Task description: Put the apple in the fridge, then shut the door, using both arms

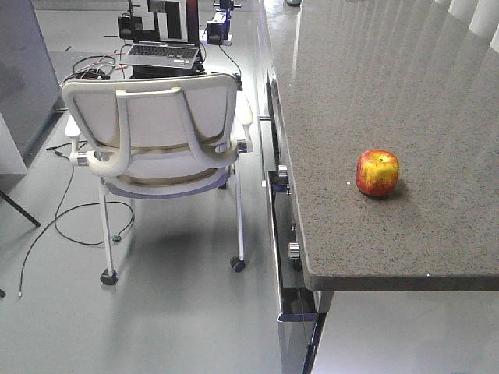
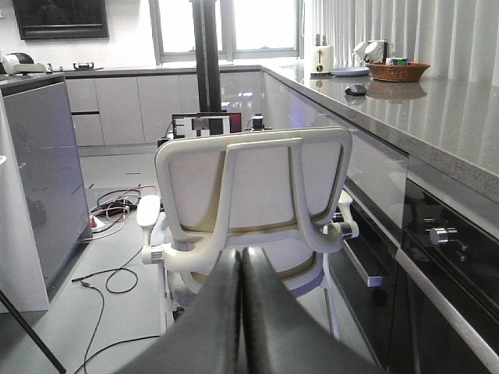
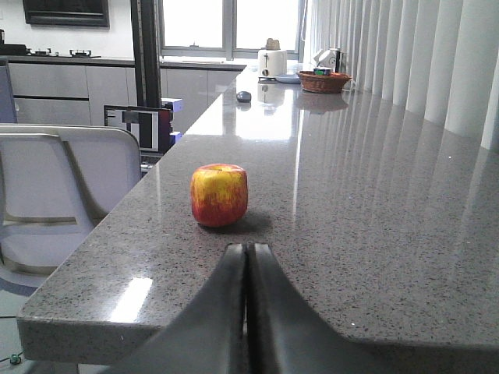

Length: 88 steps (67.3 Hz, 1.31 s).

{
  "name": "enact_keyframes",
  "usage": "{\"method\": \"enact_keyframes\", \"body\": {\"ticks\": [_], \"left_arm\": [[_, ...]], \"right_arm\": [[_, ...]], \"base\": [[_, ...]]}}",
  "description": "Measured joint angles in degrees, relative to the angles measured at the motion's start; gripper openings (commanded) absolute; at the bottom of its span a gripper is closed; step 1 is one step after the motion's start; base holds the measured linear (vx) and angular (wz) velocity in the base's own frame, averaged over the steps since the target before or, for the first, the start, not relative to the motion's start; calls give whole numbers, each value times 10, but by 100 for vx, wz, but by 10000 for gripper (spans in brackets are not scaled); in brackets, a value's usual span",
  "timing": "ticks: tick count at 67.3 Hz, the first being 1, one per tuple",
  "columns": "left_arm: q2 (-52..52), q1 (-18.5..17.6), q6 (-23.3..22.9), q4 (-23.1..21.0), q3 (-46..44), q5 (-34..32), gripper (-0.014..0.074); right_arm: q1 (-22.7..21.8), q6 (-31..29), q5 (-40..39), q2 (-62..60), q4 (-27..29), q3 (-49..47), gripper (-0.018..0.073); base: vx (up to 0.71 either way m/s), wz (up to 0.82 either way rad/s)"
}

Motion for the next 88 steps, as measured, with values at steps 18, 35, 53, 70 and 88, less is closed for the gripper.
{"method": "enact_keyframes", "body": {"ticks": [18,35,53,70,88], "left_arm": [[0,0,0,0,0,0,-6],[0,0,0,0,0,0,-6],[0,0,0,0,0,0,-6],[0,0,0,0,0,0,-6],[0,0,0,0,0,0,-6]], "right_arm": [[0,0,0,0,0,0,-3],[0,0,0,0,0,0,-3],[0,0,0,0,0,0,-3],[0,0,0,0,0,0,-3],[0,13,-49,0,22,0,-3]], "base": [[0,0],[0,0],[0,0],[0,0],[0,0]]}}
